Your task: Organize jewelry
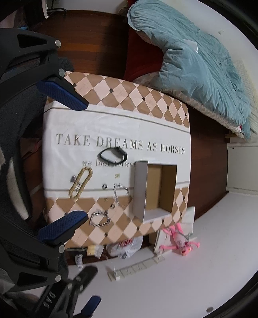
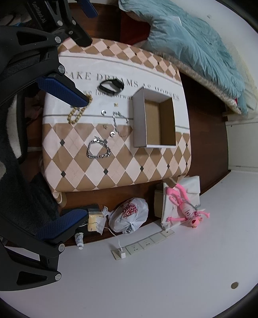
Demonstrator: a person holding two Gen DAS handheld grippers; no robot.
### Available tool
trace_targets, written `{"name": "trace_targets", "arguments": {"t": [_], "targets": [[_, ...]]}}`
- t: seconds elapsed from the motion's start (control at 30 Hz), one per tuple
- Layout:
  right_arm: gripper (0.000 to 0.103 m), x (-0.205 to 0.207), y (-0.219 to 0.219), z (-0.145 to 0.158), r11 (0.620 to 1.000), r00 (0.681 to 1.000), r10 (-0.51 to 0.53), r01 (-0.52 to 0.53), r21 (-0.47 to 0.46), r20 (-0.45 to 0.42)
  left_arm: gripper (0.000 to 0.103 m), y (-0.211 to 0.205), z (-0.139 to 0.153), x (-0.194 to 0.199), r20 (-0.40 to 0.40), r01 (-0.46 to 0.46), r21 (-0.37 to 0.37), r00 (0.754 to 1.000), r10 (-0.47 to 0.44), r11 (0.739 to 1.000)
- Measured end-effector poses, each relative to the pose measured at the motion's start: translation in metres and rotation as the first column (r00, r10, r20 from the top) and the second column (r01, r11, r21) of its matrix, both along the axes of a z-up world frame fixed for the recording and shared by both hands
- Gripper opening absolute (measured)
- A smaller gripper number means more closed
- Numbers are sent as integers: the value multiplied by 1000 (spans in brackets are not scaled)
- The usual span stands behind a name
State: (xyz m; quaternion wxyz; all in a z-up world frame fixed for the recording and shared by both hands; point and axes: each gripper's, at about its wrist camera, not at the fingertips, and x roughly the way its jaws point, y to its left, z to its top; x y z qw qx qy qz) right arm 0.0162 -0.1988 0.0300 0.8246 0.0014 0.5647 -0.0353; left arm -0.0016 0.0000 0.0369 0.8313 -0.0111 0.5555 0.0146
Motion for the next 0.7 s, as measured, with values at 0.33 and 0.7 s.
{"name": "trace_targets", "arguments": {"t": [0.33, 0.7], "targets": [[103, 53, -24, -114, 995, 983, -98, 97, -18, -153, 103, 9, -75, 54, -90, -25, 123, 995, 36, 992], [85, 74, -28, -211, 989, 947, -142, 144, -16, -289, 102, 18, -154, 82, -201, 9, 129, 979, 17, 992]]}}
